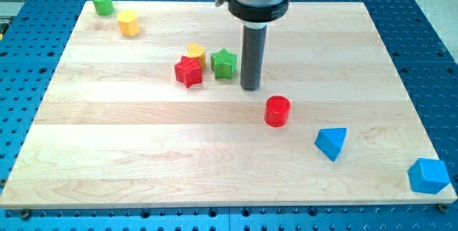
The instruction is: Place the red circle into the group of blocks
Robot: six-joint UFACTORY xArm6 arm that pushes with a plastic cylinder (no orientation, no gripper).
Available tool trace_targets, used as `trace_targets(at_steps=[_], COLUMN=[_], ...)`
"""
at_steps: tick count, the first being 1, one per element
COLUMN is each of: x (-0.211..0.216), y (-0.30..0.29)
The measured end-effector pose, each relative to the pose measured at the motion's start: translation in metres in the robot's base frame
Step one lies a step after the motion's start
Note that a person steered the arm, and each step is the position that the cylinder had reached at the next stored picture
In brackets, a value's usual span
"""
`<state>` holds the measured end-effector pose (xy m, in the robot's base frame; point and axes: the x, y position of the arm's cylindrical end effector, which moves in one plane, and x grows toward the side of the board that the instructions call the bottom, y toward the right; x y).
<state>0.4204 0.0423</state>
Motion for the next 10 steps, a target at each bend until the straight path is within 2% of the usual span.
trace_targets(at_steps=[3,4,6,7,9,10], x=[-0.013,-0.013,-0.018,-0.029,-0.083,-0.111], y=[-0.071,-0.064,-0.004,-0.006,-0.006,-0.03])
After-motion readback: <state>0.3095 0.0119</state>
